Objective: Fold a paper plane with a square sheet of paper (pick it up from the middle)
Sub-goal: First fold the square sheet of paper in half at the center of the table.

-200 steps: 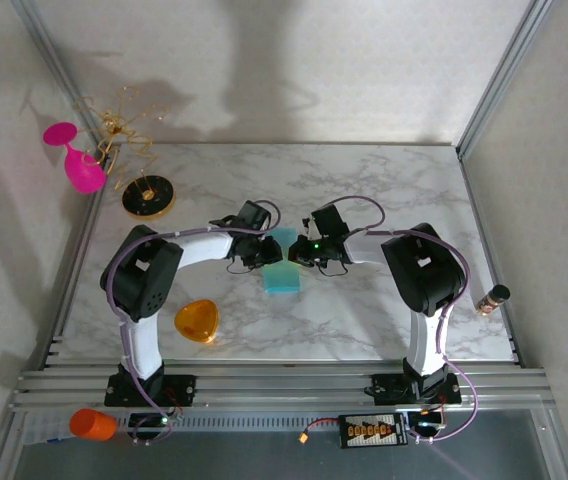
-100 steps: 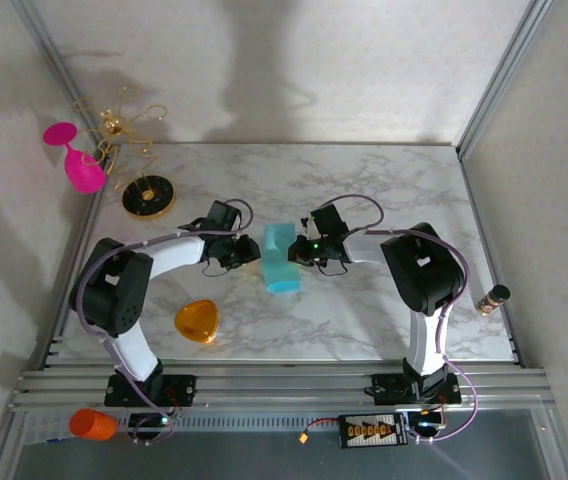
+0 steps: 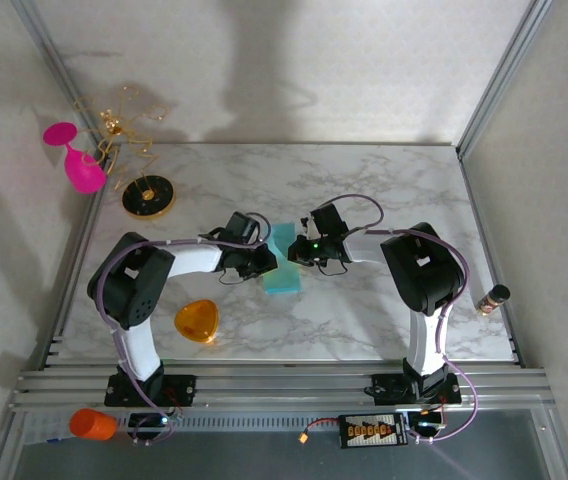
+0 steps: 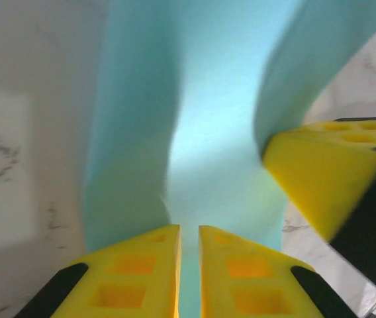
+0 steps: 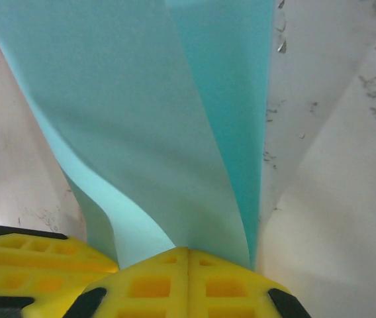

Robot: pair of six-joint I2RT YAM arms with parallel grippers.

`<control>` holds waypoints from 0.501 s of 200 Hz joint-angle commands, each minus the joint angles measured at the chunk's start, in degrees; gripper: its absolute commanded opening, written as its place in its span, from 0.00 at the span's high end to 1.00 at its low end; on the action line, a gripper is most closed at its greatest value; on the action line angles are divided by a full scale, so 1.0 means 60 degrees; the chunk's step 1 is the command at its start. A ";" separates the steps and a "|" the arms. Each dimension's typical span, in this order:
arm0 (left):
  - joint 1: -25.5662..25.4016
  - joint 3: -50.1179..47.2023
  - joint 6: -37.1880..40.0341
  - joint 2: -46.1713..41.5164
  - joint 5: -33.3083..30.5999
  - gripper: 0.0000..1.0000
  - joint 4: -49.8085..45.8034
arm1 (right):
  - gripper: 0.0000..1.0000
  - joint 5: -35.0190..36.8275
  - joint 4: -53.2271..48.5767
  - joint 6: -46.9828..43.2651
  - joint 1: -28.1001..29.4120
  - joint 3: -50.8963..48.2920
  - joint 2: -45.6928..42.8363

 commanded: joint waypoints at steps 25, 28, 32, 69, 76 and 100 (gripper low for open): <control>0.0634 -0.1296 0.0767 -0.0467 -0.0783 0.85 -0.0871 | 1.00 0.2366 -0.2292 -0.0176 -0.0068 -0.0770 0.1339; 0.0702 -0.1398 0.0769 -0.0540 -0.0792 0.85 -0.0885 | 1.00 0.2371 -0.2294 -0.0176 -0.0072 -0.0777 0.1342; 0.0783 -0.1510 0.0770 -0.0638 -0.0782 0.85 -0.0889 | 1.00 0.2388 -0.2294 -0.0176 -0.0072 -0.0770 0.1343; 0.0881 -0.1654 0.0304 -0.1747 -0.0268 0.84 -0.0596 | 1.00 0.2396 -0.2263 -0.0132 -0.0073 -0.0825 0.1371; 0.0835 -0.1584 0.0098 -0.1954 -0.0149 0.84 -0.0391 | 1.00 0.2381 -0.2253 -0.0121 -0.0069 -0.0841 0.1371; 0.0494 -0.1258 -0.0420 -0.2194 0.0104 0.84 0.0191 | 1.00 0.2364 -0.2245 -0.0117 -0.0072 -0.0872 0.1401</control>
